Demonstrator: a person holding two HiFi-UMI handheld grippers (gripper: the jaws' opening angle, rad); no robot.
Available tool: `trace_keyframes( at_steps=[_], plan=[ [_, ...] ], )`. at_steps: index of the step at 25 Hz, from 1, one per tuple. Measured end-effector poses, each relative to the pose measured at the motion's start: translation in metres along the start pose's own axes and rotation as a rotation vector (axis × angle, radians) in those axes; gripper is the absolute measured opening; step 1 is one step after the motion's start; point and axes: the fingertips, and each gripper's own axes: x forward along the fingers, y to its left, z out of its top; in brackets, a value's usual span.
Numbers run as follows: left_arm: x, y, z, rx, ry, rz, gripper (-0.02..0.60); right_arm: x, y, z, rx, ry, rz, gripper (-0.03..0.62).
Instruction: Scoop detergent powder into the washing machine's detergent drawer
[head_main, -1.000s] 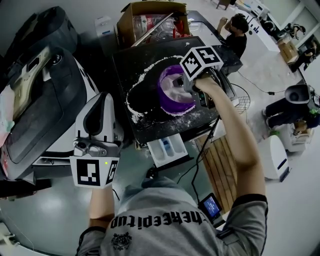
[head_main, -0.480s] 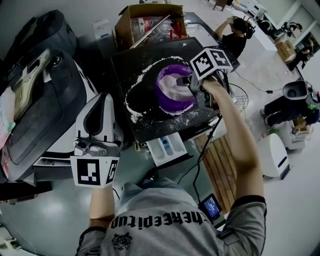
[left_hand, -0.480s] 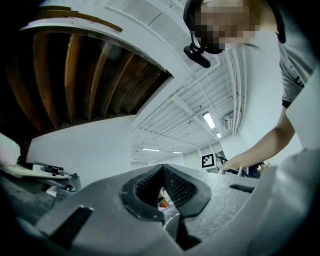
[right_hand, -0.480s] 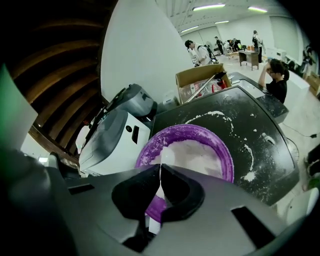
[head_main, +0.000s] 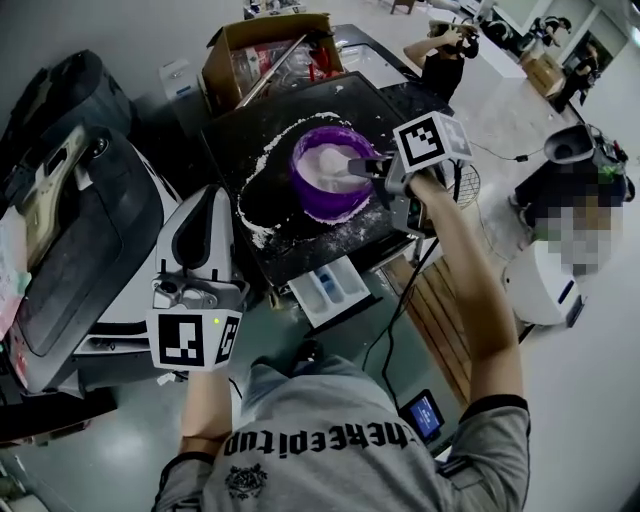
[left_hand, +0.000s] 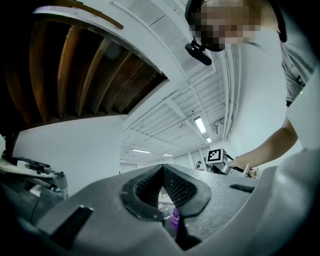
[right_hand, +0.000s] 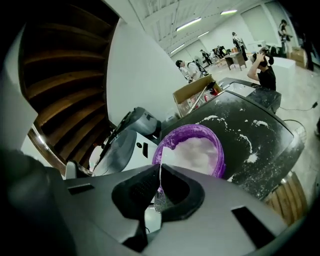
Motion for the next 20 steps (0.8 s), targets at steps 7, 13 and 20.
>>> trace_keyframes(
  at_steps=[7, 13, 20],
  plan=[
    [-0.004, -0.009, 0.005, -0.022, -0.01, -0.095, 0.003, -0.034, 0.017, -0.021, 0.093, -0.169, 0.085, 0.006],
    [-0.008, -0.021, 0.005, -0.052, -0.009, -0.172, 0.003, -0.054, 0.03, -0.046, 0.106, -0.274, 0.084, 0.006],
    [-0.017, -0.032, 0.008, -0.087, -0.013, -0.257, 0.003, -0.058, 0.043, -0.085, 0.082, -0.338, -0.002, 0.006]
  ],
)
